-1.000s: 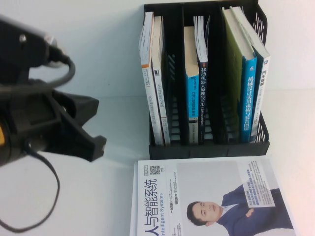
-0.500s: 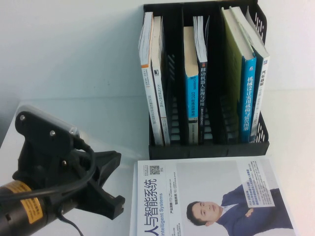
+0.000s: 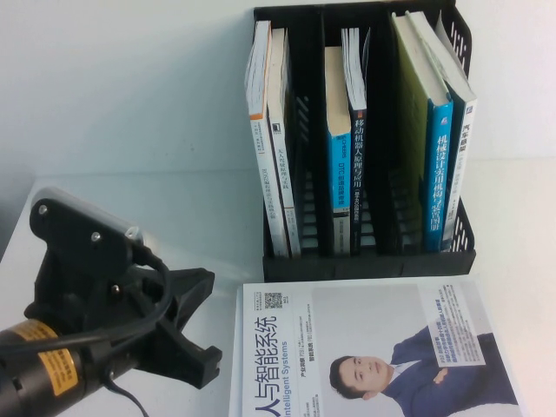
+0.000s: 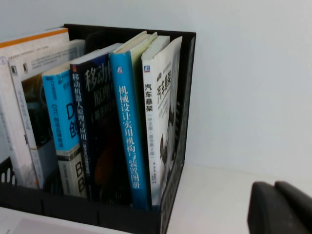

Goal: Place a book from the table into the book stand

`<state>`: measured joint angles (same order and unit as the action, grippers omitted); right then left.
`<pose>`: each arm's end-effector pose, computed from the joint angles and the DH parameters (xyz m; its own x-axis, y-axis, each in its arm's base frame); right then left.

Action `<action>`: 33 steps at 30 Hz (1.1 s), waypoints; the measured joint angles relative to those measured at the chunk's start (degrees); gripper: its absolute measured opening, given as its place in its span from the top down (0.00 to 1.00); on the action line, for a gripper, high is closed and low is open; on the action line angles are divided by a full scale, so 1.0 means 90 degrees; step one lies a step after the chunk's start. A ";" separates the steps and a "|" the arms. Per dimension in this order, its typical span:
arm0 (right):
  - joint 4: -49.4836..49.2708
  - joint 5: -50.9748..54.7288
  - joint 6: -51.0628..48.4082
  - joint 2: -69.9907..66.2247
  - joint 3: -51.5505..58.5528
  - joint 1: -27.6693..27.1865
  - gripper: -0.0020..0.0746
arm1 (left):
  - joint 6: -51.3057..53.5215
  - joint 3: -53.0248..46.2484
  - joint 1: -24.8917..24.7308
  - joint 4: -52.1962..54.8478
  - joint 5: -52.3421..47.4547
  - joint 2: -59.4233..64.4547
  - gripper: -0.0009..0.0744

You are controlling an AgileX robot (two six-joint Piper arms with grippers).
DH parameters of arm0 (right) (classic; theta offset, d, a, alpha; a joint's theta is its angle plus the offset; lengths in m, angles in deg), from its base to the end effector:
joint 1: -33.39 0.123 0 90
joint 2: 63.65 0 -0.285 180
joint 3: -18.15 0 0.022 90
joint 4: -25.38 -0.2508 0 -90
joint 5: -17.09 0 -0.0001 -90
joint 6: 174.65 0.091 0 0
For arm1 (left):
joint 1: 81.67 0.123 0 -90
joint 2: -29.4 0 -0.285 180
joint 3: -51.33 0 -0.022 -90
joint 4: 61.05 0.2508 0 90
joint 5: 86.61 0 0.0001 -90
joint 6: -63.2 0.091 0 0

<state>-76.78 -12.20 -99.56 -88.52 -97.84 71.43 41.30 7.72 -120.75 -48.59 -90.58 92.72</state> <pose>0.0829 0.0097 0.2620 -0.0741 -0.0781 -0.9942 -0.1677 0.9837 -0.0647 0.1588 -0.1271 0.2933 -0.3739 0.0917 -0.9229 0.5657 0.8111 -0.1486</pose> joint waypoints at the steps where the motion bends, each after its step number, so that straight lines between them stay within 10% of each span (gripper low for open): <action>1: 0.0000 0.0000 0.0000 0.0000 0.0009 0.0000 0.97 | 0.0000 0.0000 0.0000 0.0000 0.0000 0.0000 0.99; 14: 0.0000 0.0012 0.0003 0.0006 0.0009 0.0000 0.97 | 0.0122 -0.0231 0.0226 0.0230 -0.0132 -0.0543 0.99; 27: 0.0000 0.0022 0.0003 0.0006 0.0009 0.0000 0.97 | -0.1336 -0.3352 0.3205 -0.0435 0.0287 -0.4510 0.99; 33: 0.0000 0.0022 0.0003 0.0006 0.0009 0.0000 0.97 | -0.1564 -0.3649 0.3607 -0.0292 -0.0951 -0.5924 0.99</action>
<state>-76.78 -12.01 -99.53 -88.47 -97.75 71.43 27.22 -25.12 -88.29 -51.22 -99.13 39.41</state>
